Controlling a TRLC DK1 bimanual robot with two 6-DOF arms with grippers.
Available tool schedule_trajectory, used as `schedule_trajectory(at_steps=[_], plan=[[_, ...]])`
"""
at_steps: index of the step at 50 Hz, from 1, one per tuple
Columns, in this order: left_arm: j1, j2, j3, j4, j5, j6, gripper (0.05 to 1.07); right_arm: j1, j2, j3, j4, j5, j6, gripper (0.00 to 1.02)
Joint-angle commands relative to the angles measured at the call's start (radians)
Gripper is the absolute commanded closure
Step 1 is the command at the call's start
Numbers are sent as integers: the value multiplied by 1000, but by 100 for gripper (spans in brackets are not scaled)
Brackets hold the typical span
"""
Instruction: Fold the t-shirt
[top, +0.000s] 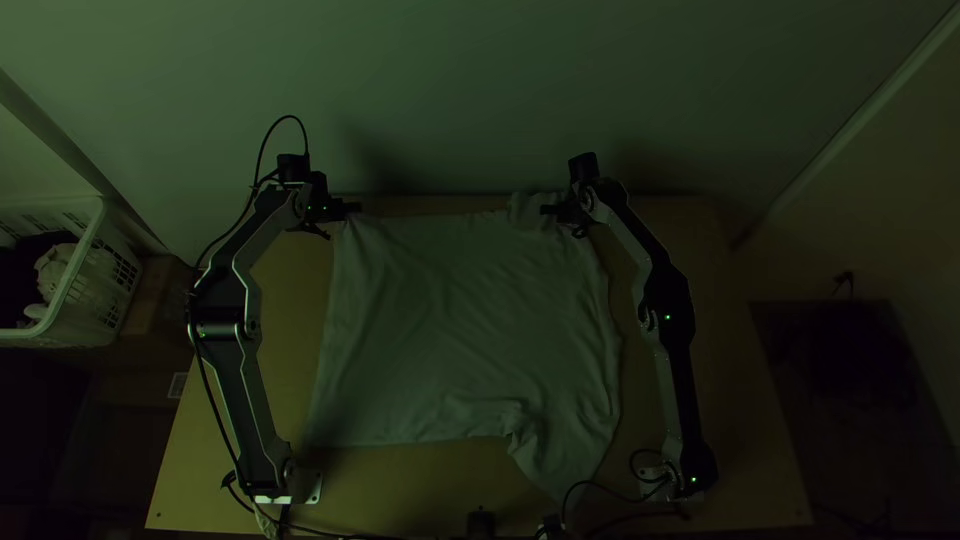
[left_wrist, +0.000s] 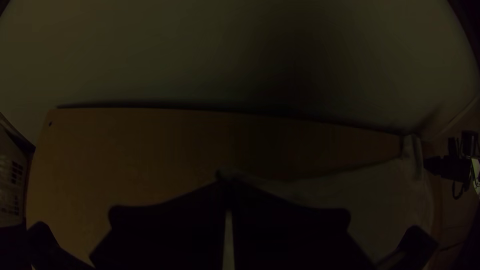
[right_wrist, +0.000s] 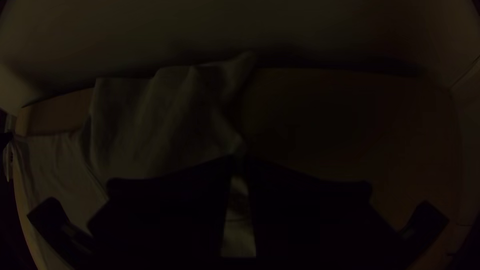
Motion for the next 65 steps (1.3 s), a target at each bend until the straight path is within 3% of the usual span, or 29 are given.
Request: schedule_trajectory(at_steps=[1, 29, 42, 65], plan=[[1, -34, -12, -8, 3, -14, 105, -17, 18, 11, -5, -2, -3, 99], [-30, -97, -34, -12, 19, -45, 105, -86, -148, -47, -45, 1, -11, 99], [3, -157, -144, 1, 17, -37, 105, -84, -211, -108, -137, 2, -26, 99], [20, -329, -393, 68, 23, 1, 105, -70, -363, -338, -137, 7, -61, 99]])
